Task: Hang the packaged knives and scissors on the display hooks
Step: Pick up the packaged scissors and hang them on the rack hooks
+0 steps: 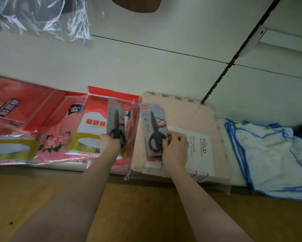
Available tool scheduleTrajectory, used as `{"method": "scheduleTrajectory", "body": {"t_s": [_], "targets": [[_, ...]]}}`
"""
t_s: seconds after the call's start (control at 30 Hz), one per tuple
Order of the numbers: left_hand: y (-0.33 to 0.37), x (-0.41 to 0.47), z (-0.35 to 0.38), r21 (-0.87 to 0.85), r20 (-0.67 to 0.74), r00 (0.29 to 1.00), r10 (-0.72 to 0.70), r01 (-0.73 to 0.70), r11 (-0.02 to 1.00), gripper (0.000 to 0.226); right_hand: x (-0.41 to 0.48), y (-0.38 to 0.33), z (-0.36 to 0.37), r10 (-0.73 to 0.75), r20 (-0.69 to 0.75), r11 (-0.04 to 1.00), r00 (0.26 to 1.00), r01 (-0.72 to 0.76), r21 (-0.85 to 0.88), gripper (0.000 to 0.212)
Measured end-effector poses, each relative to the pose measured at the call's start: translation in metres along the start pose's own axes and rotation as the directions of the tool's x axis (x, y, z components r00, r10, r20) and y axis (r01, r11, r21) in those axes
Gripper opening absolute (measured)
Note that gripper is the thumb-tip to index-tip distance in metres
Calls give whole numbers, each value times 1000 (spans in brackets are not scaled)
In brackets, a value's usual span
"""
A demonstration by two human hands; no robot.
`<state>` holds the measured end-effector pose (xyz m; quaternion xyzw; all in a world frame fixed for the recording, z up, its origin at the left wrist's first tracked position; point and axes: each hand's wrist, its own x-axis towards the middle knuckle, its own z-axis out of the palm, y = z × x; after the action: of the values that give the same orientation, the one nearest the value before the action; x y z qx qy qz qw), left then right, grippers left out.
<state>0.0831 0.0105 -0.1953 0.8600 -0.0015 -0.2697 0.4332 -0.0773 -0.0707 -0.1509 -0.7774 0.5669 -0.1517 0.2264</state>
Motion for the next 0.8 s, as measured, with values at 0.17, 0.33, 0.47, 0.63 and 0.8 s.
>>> {"method": "scheduleTrajectory", "body": {"t_s": [0.17, 0.33, 0.47, 0.63, 0.8], "targets": [[26, -31, -21, -330, -57, 996, 71, -86, 940, 24, -1, 1, 6, -13, -32, 999, 999, 12, -32, 24], [55, -85, -14, -510, 208, 963, 169, -40, 859, 22, -2, -2, 1, -1, -20, 1000, 1000, 1, -32, 24], [44, -110, 9, -413, 319, 936, 145, 0, 911, 27, 0, 0, -1, 28, 25, 995, 999, -30, 100, 19], [45, -111, 22, -308, 357, 931, 72, 45, 950, 36, 2, 7, -7, 51, 89, 907, 995, -84, 412, 18], [47, -116, 26, 25, 310, 945, 105, -118, 993, 47, 6, 12, -29, 170, 310, 643, 935, -344, 684, 27]]}}
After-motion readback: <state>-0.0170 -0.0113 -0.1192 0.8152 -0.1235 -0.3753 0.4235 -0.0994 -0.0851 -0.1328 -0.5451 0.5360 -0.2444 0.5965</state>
